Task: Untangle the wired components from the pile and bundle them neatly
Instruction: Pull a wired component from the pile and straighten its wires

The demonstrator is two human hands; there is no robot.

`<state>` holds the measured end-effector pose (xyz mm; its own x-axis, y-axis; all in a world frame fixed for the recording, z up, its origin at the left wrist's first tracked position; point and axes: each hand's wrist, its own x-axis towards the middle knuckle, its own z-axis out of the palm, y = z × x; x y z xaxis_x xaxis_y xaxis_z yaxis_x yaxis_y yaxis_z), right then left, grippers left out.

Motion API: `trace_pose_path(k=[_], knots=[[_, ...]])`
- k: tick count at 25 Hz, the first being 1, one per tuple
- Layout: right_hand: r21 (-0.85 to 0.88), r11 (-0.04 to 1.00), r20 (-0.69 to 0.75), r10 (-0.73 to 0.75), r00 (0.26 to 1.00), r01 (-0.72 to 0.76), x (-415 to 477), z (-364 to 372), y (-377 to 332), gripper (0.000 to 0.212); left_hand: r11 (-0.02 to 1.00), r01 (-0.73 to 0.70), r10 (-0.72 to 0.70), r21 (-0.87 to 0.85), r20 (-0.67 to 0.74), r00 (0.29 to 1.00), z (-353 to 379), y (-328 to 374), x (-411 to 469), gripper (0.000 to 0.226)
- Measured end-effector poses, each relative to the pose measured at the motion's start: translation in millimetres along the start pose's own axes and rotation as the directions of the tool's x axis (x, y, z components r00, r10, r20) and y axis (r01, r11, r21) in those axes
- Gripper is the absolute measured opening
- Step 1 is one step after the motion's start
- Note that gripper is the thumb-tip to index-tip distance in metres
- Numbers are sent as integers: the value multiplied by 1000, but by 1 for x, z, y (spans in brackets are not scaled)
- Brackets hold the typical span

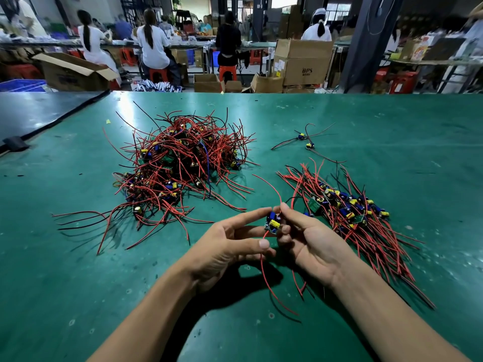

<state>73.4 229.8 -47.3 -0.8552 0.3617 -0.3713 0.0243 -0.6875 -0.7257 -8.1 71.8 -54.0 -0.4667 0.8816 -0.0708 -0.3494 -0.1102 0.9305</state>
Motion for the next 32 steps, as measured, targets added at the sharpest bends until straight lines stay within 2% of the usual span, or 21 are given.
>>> trace_pose_path(k=[3, 6, 8, 10, 11, 12, 13, 14, 15, 17, 21, 24, 25, 27, 29, 32], knots=[[-211, 968, 72, -119, 990, 132, -8, 4, 5, 22, 996, -56, 43, -64, -188, 981, 4, -4, 6, 46], [-392, 885, 88, -234, 968, 250, -14, 13, 16, 20, 992, -108, 123, 62, -362, 924, 5, -8, 10, 34], [-547, 746, 95, -396, 913, 381, -14, 14, 19, 16, 992, -106, 123, 65, -383, 916, 5, -7, 9, 31], [-685, 579, 155, -478, 864, 443, -14, 15, 20, 13, 994, -104, 112, 42, -398, 911, 3, -5, 8, 29], [-688, 573, 165, -474, 865, 445, -14, 17, 19, 10, 994, -109, 107, 18, -408, 907, 3, -4, 8, 29], [-637, 642, 139, -448, 883, 426, -12, 18, 17, 9, 993, -118, 99, -20, -420, 902, 3, -3, 9, 28], [-525, 764, 76, -397, 915, 375, -9, 21, 14, 11, 989, -128, 85, -70, -435, 897, 4, -2, 10, 27], [-370, 878, 7, -325, 946, 304, -4, 25, 11, 14, 983, -140, 70, -122, -454, 888, 4, -1, 12, 24], [-226, 941, -45, -266, 963, 250, 2, 29, 7, 15, 973, -156, 57, -169, -479, 876, 4, 1, 13, 20], [-86, 973, -82, -222, 972, 215, 16, 36, -4, 16, 957, -189, 46, -221, -525, 850, 4, 2, 15, 18], [-35, 965, -117, -263, 958, 261, 57, 56, -70, 21, 963, -165, 38, -214, -497, 867, 7, 5, 15, 17], [27, 954, -121, -292, 949, 297, 90, 70, -132, 16, 980, -129, 46, -151, -458, 888, 5, 6, 14, 17], [-47, 961, -101, -276, 956, 273, 99, 70, -140, 27, 982, -125, 50, -139, -450, 892, 4, 6, 13, 17], [-320, 924, -60, -241, 969, 210, 106, 66, -130, 38, 984, -122, 50, -134, -443, 895, 3, 6, 13, 18], [-554, 806, -28, -268, 963, 209, 108, 59, -101, 38, 982, -122, 46, -145, -442, 896, 4, 7, 14, 17], [-695, 654, 60, -364, 930, 301, 112, 53, -63, 29, 978, -130, 43, -166, -449, 892, 6, 6, 14, 17]])
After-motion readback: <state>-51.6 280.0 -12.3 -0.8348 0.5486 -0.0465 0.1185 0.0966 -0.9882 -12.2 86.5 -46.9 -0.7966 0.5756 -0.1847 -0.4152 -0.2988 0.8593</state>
